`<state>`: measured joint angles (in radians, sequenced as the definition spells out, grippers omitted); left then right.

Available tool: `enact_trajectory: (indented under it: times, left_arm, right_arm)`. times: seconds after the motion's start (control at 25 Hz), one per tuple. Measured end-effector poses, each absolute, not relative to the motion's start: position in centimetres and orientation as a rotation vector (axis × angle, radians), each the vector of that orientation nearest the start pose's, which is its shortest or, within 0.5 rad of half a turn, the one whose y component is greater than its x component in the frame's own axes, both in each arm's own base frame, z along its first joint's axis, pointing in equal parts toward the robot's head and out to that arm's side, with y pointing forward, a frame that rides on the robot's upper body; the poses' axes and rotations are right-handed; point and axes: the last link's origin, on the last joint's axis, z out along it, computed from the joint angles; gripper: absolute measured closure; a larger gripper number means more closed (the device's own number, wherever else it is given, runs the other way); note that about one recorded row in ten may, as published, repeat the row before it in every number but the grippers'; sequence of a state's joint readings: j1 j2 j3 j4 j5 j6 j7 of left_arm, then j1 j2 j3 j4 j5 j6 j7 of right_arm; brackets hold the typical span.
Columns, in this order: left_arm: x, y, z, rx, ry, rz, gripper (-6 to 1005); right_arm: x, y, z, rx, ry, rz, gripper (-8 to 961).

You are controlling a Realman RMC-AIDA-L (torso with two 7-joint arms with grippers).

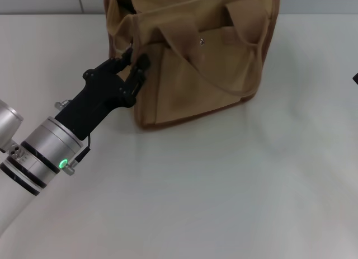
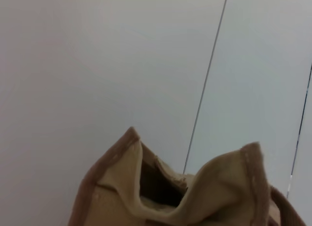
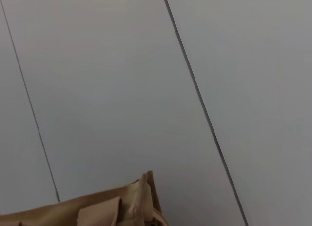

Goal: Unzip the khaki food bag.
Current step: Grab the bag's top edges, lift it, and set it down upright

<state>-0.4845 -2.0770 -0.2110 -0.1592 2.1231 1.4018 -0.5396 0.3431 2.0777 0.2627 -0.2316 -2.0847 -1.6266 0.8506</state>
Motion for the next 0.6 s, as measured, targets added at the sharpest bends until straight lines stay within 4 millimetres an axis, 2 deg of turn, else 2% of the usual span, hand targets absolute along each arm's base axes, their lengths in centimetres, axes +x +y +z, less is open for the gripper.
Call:
enact_trajectory:
  times: [0.28,0.44,0.6]
  left_arm:
    - [-26.4,30.0,-6.4,-2.031,-0.563,-1.121,791]
    - [-26.4,30.1,-6.3,-2.032,-0.556,-1.120,867]
    - [-26.7,30.0,-5.3,-2.018,-0.515,-1.137,943]
  right_arm:
    - [34.8,25.9,2.1,-1.829,0.716,1.087,160]
    - [34.8,25.9,2.1,-1.829,0.718,1.088,161]
    - [34.7,26.0,2.0,-1.828,0.722,1.089,160]
